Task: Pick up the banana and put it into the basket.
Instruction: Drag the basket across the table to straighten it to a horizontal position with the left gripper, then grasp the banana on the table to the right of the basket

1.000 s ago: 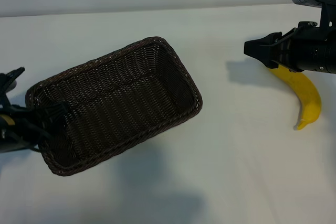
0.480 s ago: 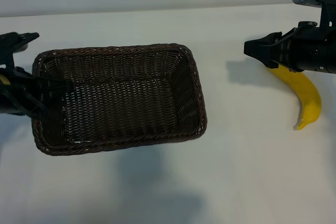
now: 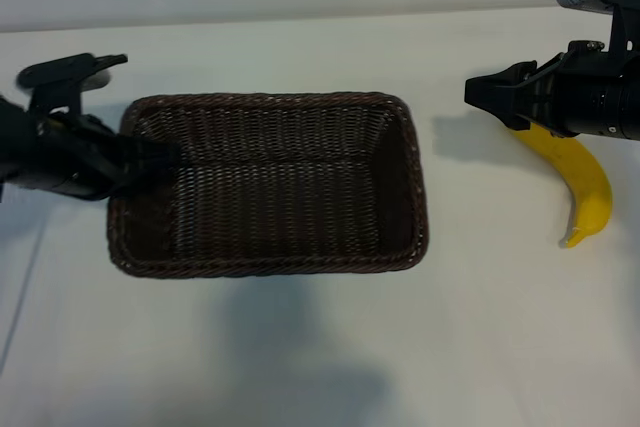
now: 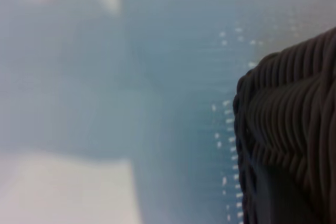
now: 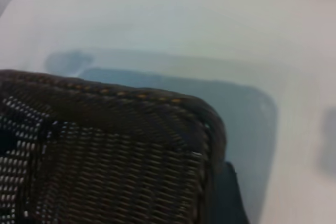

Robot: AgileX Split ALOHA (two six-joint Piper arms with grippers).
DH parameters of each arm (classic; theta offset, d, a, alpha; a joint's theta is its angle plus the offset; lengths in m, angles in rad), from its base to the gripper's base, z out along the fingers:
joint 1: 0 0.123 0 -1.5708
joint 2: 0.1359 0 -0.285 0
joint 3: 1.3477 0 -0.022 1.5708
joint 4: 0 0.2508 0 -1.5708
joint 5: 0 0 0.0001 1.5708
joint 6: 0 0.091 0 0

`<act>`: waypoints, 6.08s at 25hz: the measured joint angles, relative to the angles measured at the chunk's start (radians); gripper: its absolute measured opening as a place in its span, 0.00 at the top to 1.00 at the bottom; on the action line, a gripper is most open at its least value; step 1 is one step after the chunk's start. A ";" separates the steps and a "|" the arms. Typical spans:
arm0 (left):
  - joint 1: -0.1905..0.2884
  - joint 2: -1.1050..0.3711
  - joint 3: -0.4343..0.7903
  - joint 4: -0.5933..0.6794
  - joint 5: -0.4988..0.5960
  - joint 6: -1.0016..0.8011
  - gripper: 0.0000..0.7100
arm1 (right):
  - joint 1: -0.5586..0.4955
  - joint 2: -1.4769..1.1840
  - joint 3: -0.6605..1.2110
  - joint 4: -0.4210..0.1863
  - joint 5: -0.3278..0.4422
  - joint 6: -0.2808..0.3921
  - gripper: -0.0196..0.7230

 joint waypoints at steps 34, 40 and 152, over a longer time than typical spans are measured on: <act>0.000 0.148 -0.064 -0.220 0.010 0.169 0.77 | 0.000 0.000 0.000 0.000 0.000 0.003 0.28; 0.000 0.148 -0.064 -0.224 0.027 0.166 0.51 | 0.000 0.000 0.000 0.000 0.000 0.006 0.28; 0.000 -1.593 0.286 0.656 0.745 -0.423 0.24 | 0.000 0.000 0.000 -0.002 0.000 0.026 0.28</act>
